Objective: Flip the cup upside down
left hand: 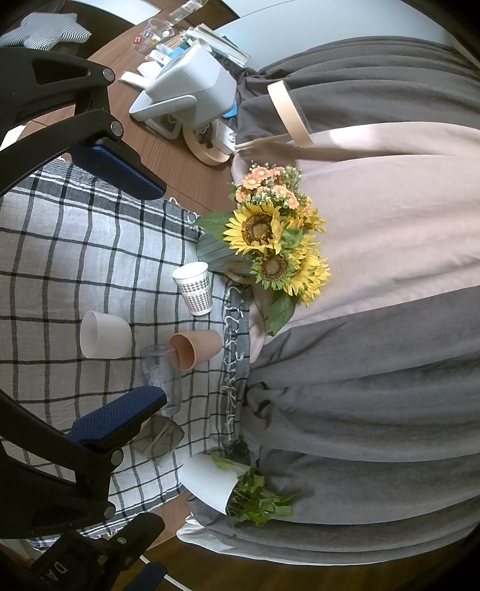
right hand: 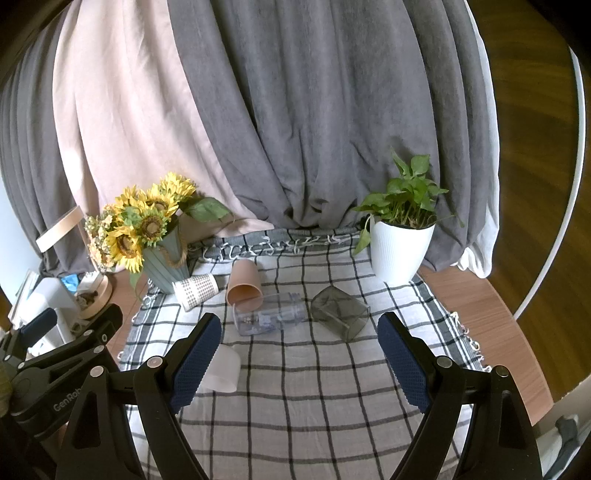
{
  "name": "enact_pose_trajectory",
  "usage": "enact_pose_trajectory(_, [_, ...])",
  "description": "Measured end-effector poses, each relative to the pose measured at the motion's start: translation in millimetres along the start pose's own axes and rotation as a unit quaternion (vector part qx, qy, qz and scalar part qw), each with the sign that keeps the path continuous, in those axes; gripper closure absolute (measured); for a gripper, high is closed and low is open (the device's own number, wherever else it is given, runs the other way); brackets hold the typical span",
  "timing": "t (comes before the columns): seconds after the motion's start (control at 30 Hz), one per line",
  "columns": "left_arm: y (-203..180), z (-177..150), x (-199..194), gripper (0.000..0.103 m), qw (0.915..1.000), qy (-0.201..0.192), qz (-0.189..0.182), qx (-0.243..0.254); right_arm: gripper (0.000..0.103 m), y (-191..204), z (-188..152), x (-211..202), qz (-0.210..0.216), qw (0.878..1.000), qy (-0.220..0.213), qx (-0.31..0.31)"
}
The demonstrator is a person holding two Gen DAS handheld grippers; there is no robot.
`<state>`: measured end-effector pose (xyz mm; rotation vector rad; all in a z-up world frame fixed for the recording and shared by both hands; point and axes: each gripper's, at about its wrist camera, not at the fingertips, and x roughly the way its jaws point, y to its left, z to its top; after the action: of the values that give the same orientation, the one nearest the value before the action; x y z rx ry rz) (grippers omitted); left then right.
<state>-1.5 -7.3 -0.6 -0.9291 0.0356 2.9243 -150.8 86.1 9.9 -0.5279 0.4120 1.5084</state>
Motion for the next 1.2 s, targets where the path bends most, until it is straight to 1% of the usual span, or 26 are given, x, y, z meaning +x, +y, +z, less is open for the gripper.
enact_pose_trajectory(0.2, [-5,3,3,0.0,1.0,-0.007,-0.007,0.001,0.017,-1,1,6,0.002,1.0,0.005,-0.001])
enact_pose_trajectory(0.27, [-9,3,6,0.0,1.0,-0.003,-0.005,0.001,0.017,-2,1,9,0.002,1.0,0.006,-0.003])
enact_pose_trajectory(0.37, [-16,2,16,0.0,0.9998,0.019,-0.011,-0.003,0.017,-7,1,15,0.006,1.0,0.014,-0.002])
enact_pose_trajectory(0.53, [-39,-5,41,0.0,0.9967,0.076,-0.029,-0.004,0.017,-23,1,35,0.015,0.999,0.043,0.002])
enact_pose_trajectory(0.57, [-43,-6,46,0.0,0.9936,0.079,-0.08,0.015,0.016,-27,2,40,0.018,0.999,0.05,0.001])
enact_pose_trajectory(0.6, [-50,-6,51,0.0,0.9932,0.09,-0.073,0.009,0.017,-31,3,45,0.023,0.998,0.059,0.0])
enact_pose_trajectory(0.63, [-54,-6,54,0.0,0.9885,0.092,-0.118,0.024,0.017,-36,4,52,0.026,0.997,0.07,-0.002])
enact_pose_trajectory(0.8, [-79,-4,74,0.0,0.9896,0.118,-0.082,-0.008,0.017,-61,13,93,0.055,0.99,0.131,-0.014])
enact_pose_trajectory(0.9, [-92,-4,90,0.0,0.9883,0.136,-0.063,-0.029,0.017,-69,21,124,0.072,0.982,0.169,-0.033])
enact_pose_trajectory(1.0, [-106,-6,108,0.0,0.9862,0.155,-0.039,-0.042,0.017,-73,28,159,0.082,0.973,0.208,-0.062])
enact_pose_trajectory(1.03, [-110,-6,113,0.0,0.9857,0.16,-0.032,-0.044,0.017,-74,30,171,0.079,0.969,0.222,-0.071])
enact_pose_trajectory(1.1, [-120,-8,126,0.0,0.9838,0.173,-0.017,-0.043,0.017,-74,33,192,0.09,0.964,0.236,-0.084])
enact_pose_trajectory(1.13, [-124,-9,131,0.0,0.983,0.178,-0.011,-0.041,0.017,-73,34,203,0.087,0.96,0.247,-0.095])
enact_pose_trajectory(1.2, [-134,-12,141,0.0,0.9807,0.192,-0.004,-0.036,0.017,-70,34,224,0.095,0.955,0.26,-0.103])
